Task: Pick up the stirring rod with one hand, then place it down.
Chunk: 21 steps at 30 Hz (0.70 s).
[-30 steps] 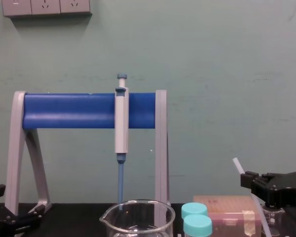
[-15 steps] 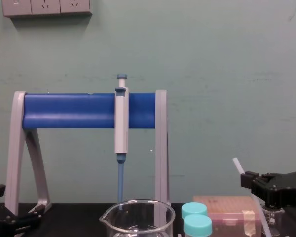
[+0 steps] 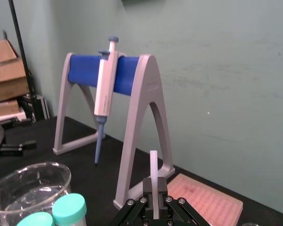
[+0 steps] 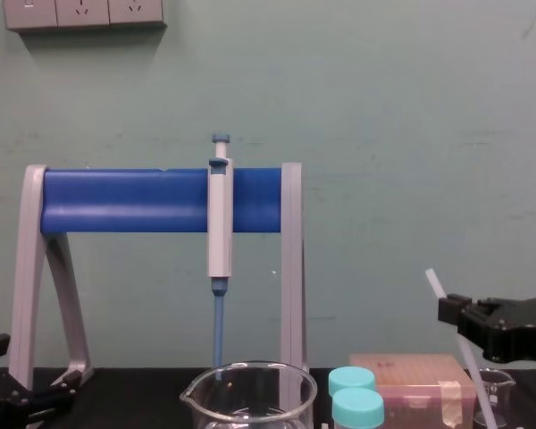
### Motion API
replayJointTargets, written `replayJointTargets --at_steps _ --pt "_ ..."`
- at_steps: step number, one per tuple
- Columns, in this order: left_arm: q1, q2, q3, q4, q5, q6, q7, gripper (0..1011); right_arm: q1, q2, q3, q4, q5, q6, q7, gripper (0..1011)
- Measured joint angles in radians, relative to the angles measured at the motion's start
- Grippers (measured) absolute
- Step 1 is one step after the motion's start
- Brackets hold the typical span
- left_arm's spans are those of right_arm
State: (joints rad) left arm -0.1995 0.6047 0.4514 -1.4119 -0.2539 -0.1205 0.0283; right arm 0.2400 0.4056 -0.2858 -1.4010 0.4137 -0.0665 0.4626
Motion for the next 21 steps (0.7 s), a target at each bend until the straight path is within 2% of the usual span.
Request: replayJointTargets --at_steps 21 --pt "0.0 0.0 0.0 0.0 0.0 0.0 0.0 1000 -0.018 0.009 0.031 -0.077 0.072 -0.065 0.027 58"
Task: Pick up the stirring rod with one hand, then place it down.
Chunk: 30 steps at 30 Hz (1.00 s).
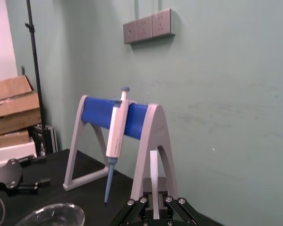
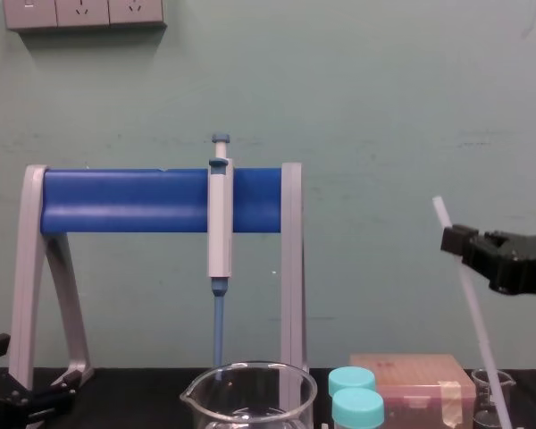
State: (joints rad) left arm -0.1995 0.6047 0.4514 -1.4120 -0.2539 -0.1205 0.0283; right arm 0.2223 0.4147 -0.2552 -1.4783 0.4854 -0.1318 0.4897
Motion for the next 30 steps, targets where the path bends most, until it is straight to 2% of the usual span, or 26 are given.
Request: replayJointTargets --at_steps 11,21,30 --pt "0.0 0.0 0.0 0.0 0.0 0.0 0.0 1000 0.001 0.005 0.007 -0.023 -0.009 -0.05 -0.001 58" --pt "0.0 0.0 0.0 0.0 0.0 0.0 0.0 1000 -0.006 -0.011 0.02 0.0 -0.101 -0.173 -0.029 58" --pt "0.0 0.0 0.0 0.0 0.0 0.0 0.0 1000 -0.007 -0.036 0.04 0.042 -0.125 -0.25 -0.019 58"
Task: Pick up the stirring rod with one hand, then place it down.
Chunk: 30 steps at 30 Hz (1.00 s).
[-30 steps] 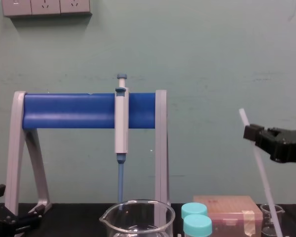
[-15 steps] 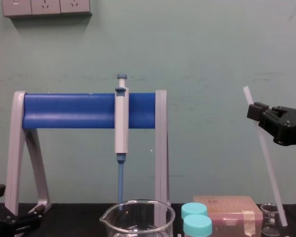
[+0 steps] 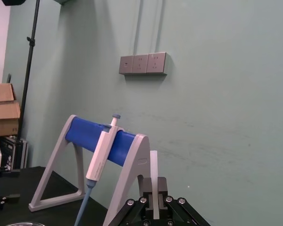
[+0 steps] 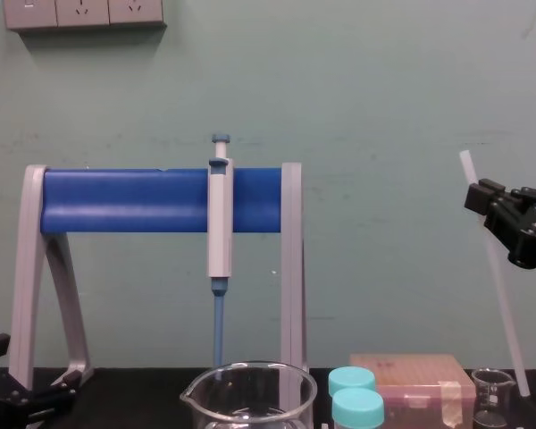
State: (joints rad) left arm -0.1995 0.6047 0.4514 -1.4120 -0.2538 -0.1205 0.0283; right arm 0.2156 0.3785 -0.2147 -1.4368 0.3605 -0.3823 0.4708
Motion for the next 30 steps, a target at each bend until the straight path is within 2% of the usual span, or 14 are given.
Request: replayJointTargets --at_steps 9,30 --pt "0.0 0.0 0.0 0.0 0.0 0.0 0.0 1000 0.001 -0.017 0.012 0.025 -0.012 -0.019 0.01 58" --pt "0.0 0.0 0.0 0.0 0.0 0.0 0.0 1000 0.002 -0.014 0.01 0.022 -0.009 -0.019 0.011 58"
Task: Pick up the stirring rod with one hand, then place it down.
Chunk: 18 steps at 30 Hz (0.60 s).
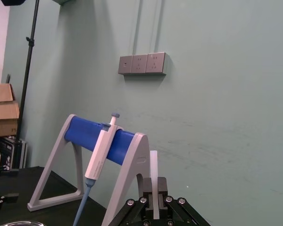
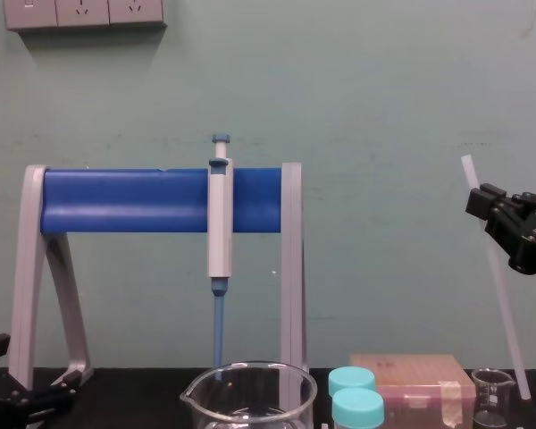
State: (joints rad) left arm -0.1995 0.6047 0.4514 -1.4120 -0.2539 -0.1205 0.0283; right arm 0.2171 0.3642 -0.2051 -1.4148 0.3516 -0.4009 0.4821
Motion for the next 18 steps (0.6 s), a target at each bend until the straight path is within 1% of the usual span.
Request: replayJointTargets --at_steps 18 --pt "0.0 0.0 0.0 0.0 0.0 0.0 0.0 1000 0.0 0.001 -0.001 -0.001 0.001 0.001 0.0 58"
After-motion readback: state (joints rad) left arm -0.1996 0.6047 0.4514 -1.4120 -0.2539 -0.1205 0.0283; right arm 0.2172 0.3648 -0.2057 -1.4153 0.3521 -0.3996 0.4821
